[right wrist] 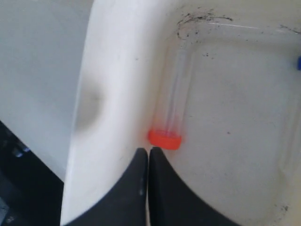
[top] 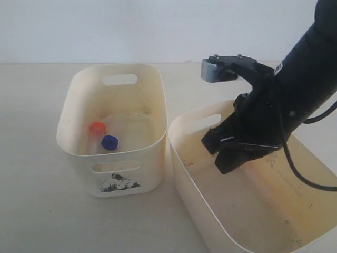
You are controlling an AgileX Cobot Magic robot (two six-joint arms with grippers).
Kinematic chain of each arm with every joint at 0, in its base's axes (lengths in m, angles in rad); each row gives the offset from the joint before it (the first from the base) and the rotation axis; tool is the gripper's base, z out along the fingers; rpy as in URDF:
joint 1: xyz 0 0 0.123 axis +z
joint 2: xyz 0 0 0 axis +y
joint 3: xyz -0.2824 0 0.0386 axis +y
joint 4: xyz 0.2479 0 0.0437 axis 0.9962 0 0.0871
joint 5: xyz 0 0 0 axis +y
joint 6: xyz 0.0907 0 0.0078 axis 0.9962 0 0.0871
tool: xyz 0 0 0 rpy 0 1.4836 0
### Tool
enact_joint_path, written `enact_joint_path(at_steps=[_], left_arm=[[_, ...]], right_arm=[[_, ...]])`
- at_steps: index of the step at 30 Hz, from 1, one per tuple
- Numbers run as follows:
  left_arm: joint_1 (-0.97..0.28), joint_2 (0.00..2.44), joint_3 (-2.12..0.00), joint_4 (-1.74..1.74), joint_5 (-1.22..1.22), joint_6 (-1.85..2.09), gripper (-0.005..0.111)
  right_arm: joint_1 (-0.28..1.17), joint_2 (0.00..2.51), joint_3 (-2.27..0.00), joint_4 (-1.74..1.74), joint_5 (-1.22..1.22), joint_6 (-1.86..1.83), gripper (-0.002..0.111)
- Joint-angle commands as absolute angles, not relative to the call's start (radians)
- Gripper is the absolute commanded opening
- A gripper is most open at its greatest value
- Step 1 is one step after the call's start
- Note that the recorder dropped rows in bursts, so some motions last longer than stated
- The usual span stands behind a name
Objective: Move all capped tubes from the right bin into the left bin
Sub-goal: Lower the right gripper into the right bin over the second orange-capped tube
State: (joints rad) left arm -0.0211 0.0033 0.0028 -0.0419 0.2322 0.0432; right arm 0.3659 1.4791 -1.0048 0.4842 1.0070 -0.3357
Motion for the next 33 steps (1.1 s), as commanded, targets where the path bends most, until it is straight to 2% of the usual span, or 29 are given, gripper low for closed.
enact_joint_path(at_steps=[1,12,33], left_arm=[[-0.02,0.0,0.0,-0.04,0.227,0.035,0.004],[-0.02,0.0,0.0,-0.04,0.227,0.035,0.004],[-0.02,0.0,0.0,-0.04,0.227,0.035,0.004]], right_arm=[[0.257,1.514,-1.011,0.681,1.086,-0.554,0.0],[0.238,1.652,-0.995,0.713,1.1,-0.66,0.0],[0.238,1.776,-0.939,0.768,0.934,-0.694,0.0]])
